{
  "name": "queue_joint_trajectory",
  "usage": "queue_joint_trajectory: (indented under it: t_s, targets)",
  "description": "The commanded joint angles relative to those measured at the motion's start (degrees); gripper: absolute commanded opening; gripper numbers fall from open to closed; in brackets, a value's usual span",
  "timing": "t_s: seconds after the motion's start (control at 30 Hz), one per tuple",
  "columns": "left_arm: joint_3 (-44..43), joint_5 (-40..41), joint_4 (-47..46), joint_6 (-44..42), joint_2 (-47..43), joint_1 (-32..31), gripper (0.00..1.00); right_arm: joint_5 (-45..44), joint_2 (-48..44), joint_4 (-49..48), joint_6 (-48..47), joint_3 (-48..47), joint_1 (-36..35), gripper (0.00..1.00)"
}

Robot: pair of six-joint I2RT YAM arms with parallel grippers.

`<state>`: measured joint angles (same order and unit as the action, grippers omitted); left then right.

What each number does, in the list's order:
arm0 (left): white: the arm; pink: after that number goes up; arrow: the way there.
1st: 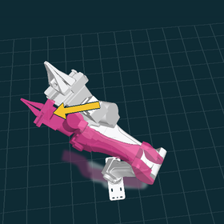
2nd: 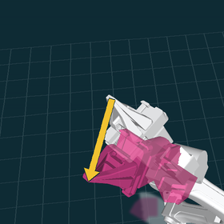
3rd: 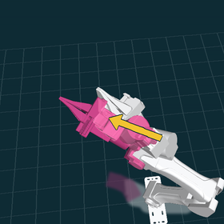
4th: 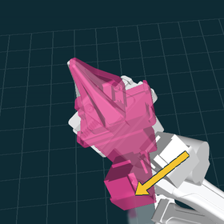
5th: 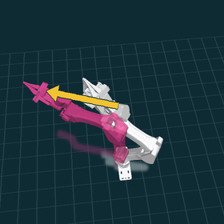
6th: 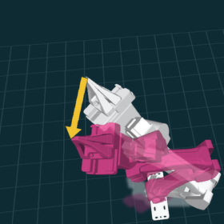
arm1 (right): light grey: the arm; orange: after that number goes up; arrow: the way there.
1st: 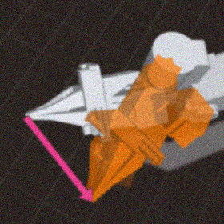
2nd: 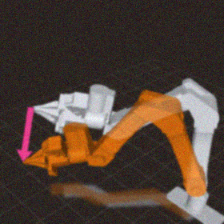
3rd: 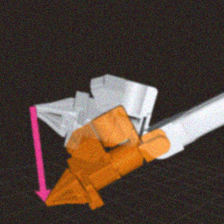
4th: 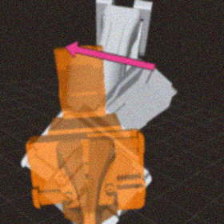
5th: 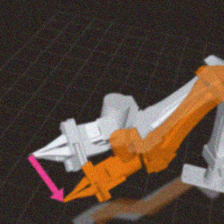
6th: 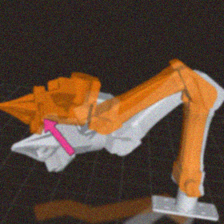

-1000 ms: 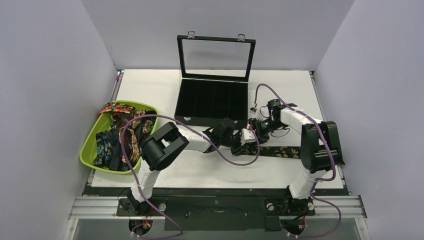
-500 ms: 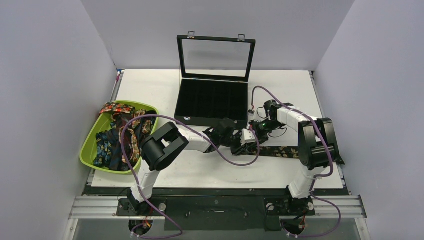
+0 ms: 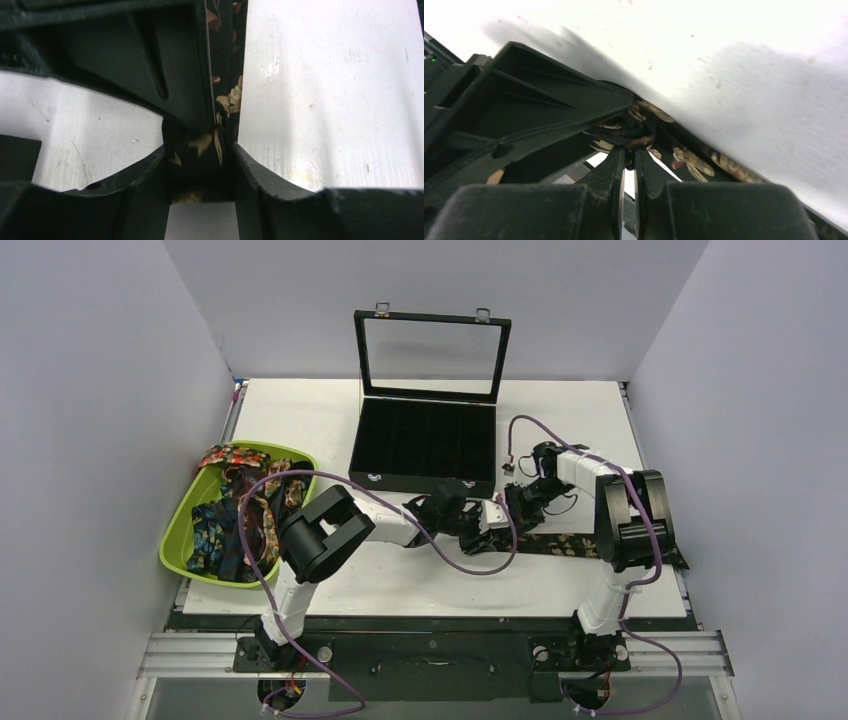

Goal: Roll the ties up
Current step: Roll the tie at the center of the board.

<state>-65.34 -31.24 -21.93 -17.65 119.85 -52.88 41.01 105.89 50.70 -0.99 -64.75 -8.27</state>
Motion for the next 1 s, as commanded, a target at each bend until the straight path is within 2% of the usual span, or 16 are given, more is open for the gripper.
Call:
queue_joint_trajectory:
  t_s: [0.0,0.2,0.23,0.3,0.37,0.5,0.67,0.77,0.87,0.97]
  targets:
    - [2.9,-1.7,7.3,-0.4,-1.9,0.9,0.42,-16.2,2.3,-0.4,-2.9,-0.3,1.8,0.0]
    - [2.4,-3.0,5.7,0.0,-2.2,1.0,0.44,-16.9,3.7,-0.1,-2.6,-0.8,2.1,0.0]
    - [2.5,-3.1,5.3,0.2,-2.3,1.0,0.46,-16.9,3.8,-0.1,-2.5,-0.7,2.0,0.0]
    - [2.7,-2.8,2.8,1.0,-2.9,1.0,0.58,-16.5,3.9,-0.2,-2.4,-0.7,1.8,0.0]
    - [2.0,-2.1,1.4,2.2,-3.1,0.8,0.65,-16.1,4.0,-0.2,-2.5,-0.7,1.5,0.0]
    - [-1.0,0.2,0.6,3.6,-1.4,0.4,0.72,-15.3,4.3,-0.2,-2.7,-0.7,0.9,0.0]
    - [-4.8,2.6,0.7,2.9,1.8,-0.6,0.73,-14.7,4.4,-0.4,-3.3,-0.8,-0.2,0.0]
    - [-5.4,3.3,2.6,1.4,3.0,-0.7,0.63,-14.1,4.7,-0.8,-3.7,-1.2,-1.2,0.0]
    - [-2.4,4.2,4.0,0.0,1.9,-0.4,0.42,-13.2,5.0,-1.4,-4.0,-2.8,-2.5,0.0]
    - [2.3,5.4,4.6,-0.2,-1.5,0.7,0.29,-11.7,5.7,-2.1,-4.0,-4.8,-4.7,0.0]
